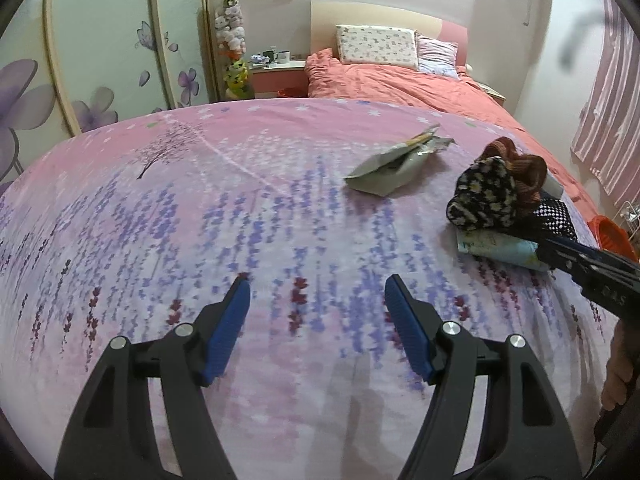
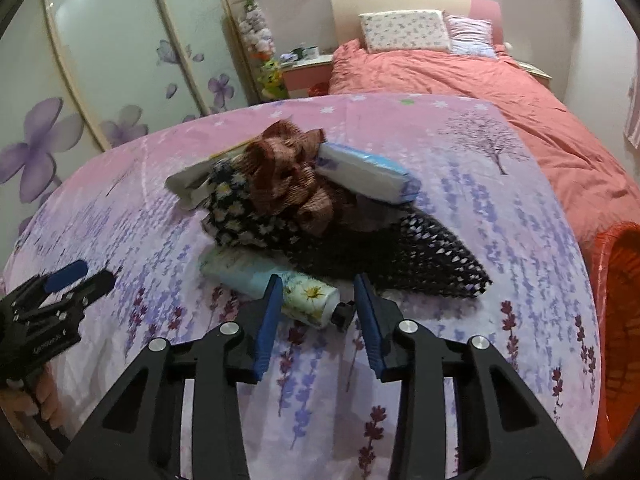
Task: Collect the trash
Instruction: 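Move both open tools back over the items on the bed, then grasp the hand cream tube with the right tool while the left tool grasps the snack wrapper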
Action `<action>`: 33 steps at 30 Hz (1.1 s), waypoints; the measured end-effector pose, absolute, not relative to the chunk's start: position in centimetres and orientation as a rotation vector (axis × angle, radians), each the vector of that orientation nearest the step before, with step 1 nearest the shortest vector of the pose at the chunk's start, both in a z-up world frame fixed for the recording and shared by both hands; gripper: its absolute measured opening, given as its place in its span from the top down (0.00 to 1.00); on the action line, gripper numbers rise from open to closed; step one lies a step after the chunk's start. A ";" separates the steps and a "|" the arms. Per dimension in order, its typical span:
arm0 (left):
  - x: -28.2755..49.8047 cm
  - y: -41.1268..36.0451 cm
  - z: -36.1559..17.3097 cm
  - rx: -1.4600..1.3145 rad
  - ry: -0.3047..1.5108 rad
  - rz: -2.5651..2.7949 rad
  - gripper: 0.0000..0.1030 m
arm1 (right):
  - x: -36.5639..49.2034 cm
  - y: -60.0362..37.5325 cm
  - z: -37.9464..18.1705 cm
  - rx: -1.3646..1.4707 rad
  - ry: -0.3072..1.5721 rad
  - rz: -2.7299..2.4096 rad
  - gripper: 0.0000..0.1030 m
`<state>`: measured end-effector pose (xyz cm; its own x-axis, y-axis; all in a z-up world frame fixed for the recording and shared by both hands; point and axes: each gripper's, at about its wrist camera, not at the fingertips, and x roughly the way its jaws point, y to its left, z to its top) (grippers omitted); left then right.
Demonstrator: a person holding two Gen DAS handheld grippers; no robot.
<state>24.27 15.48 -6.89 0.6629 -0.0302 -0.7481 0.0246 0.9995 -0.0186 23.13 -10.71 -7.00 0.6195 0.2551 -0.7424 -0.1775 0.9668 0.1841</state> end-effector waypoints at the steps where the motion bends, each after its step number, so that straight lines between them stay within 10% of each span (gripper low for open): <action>1: 24.2 15.8 -6.9 -0.009 0.845 -0.028 0.32 | 22.8 -10.5 -7.0 0.091 0.882 0.269 0.69; 14: 23.8 17.0 -6.7 -0.048 0.859 0.001 0.31 | 22.7 -6.6 -7.4 -0.042 0.889 0.312 0.58; 33: 33.9 8.2 -4.5 0.101 0.795 -0.097 0.24 | 16.9 -12.4 -8.3 -0.032 0.899 0.178 0.72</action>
<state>33.93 8.22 -4.45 0.6960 -0.0490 -0.7164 0.1252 0.9907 0.0539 16.90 -12.42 -8.34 0.6089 0.1404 -0.7807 -0.1672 0.9848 0.0467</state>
